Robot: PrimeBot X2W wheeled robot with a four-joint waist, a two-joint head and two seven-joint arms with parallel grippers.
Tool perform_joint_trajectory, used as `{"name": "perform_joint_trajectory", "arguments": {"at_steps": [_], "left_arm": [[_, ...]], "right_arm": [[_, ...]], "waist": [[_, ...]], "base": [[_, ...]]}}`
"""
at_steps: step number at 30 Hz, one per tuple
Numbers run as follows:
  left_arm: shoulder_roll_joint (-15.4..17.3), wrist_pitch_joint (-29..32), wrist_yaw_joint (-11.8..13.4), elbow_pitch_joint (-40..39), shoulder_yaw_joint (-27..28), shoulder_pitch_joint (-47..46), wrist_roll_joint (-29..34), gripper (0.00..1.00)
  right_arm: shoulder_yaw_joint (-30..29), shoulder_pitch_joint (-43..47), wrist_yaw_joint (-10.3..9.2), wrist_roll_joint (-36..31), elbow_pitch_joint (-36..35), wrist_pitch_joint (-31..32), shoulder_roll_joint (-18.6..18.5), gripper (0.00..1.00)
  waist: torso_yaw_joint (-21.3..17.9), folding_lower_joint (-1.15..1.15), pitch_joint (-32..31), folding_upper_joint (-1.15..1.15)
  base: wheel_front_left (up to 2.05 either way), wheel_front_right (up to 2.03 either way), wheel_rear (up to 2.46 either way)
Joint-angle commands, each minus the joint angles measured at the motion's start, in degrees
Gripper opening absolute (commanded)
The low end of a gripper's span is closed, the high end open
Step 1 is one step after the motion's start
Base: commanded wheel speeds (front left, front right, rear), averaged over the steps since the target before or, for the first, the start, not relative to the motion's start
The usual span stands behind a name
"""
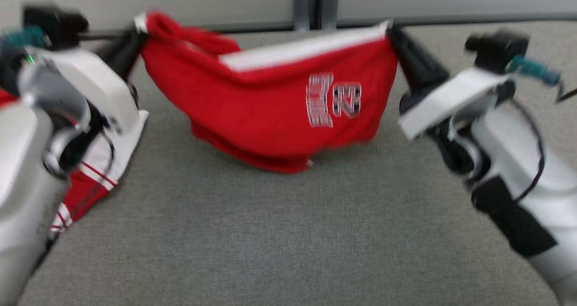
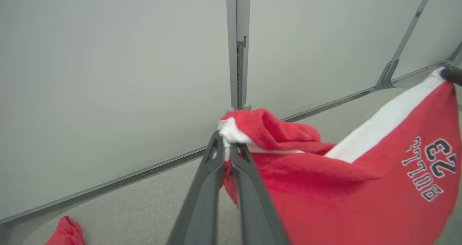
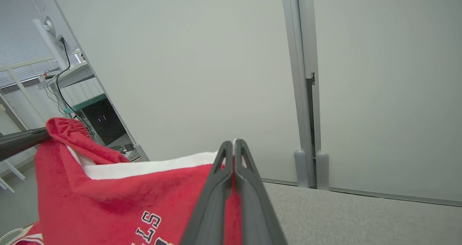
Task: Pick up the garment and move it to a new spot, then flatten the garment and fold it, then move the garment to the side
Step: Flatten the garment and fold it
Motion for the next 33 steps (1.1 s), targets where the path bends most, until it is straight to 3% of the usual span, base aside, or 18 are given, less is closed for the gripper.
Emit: {"name": "perform_joint_trajectory", "arguments": {"at_steps": [1, 5, 12, 20, 26, 33], "left_arm": [[0.45, 0.21, -0.58, 1.79, 0.10, -6.67, 0.83, 0.00], [0.64, -0.16, -0.99, 4.58, -0.69, -15.73, 1.68, 0.00], [0.04, -5.85, -1.22, 11.05, -3.85, -35.05, 0.88, 0.00], [-0.77, -11.41, -1.20, 20.46, -9.95, -49.92, -3.21, 0.00], [-1.95, -13.60, -1.20, 24.59, -16.91, -52.37, -6.94, 0.00], [0.03, -15.85, -1.21, 24.57, -25.35, -44.18, -12.64, 0.00]], "right_arm": [[-0.54, -5.38, 0.01, 0.92, -0.54, 0.42, -0.86, 0.00], [-0.52, -12.84, 0.01, 1.32, -0.16, 0.62, -1.24, 0.00], [-1.46, -30.60, 0.01, 1.57, 2.83, -1.54, -2.10, 0.00], [-4.28, -44.71, 0.01, -0.19, 7.52, -3.62, -2.25, 0.00], [-2.71, -46.03, 0.01, -0.21, 8.96, -3.70, -2.02, 0.00], [1.93, -35.12, 0.01, 1.34, 5.19, -3.67, -4.28, 0.00]], "waist": [[-1.25, 0.00, 7.61, 0.00], [-1.59, 0.00, 11.82, 0.00], [-1.82, 0.00, 19.59, 0.00], [-1.70, 0.00, 23.14, 0.00], [-1.31, 0.00, 22.86, 0.00], [-0.55, 0.00, 18.11, 0.00]], "base": [[0.00, 0.00, 0.00], [0.00, 0.00, 0.00], [0.00, 0.00, 0.00], [0.00, 0.00, 0.00], [0.00, 0.00, 0.00], [0.00, 0.00, 0.00]]}}
